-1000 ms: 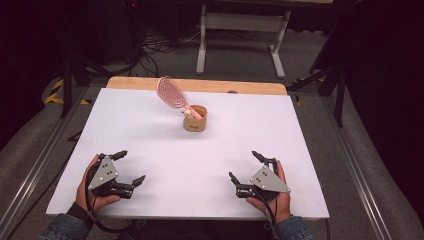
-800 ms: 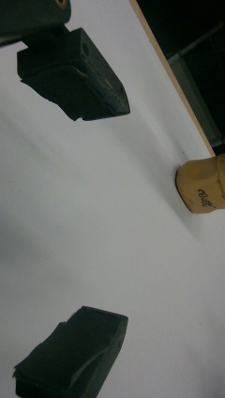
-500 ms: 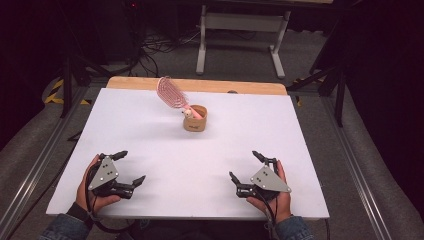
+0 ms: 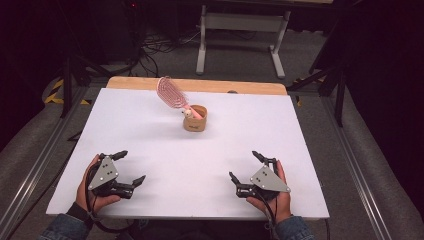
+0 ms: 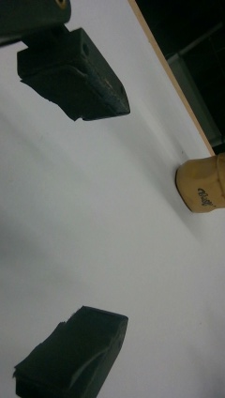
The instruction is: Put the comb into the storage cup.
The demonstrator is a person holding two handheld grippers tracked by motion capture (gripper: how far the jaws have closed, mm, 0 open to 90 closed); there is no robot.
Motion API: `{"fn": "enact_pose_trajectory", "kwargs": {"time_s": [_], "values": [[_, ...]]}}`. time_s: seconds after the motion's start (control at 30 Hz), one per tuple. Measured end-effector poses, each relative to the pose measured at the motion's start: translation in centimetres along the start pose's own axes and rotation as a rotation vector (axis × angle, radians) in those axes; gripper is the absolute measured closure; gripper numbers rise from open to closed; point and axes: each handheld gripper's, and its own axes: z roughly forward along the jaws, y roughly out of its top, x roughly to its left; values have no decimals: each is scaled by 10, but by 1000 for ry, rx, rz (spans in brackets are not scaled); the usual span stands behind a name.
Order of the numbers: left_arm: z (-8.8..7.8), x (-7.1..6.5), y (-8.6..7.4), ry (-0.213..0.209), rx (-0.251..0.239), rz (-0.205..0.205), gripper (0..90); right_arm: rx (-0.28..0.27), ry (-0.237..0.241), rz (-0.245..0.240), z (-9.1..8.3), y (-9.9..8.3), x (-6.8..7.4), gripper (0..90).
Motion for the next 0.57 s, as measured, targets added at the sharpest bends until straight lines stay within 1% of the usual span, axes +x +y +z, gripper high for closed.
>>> {"fn": "enact_pose_trajectory", "kwargs": {"time_s": [0.17, 0.2, 0.4, 0.47, 0.57], "values": [[1, 1, 0, 3, 2, 1, 44, 2, -2, 0, 1, -1, 0, 77], [2, 1, 0, 0, 4, -4, 44, 1, -2, 1, 1, -1, -1, 77], [3, 1, 1, 0, 8, 1, 44, 6, -6, 2, 0, -2, -2, 77], [3, 0, 1, -5, 4, -5, 43, 6, -6, 5, 0, -2, -2, 78], [4, 0, 2, -8, 1, -3, 44, 1, -6, 9, 0, -1, -2, 77]]}}
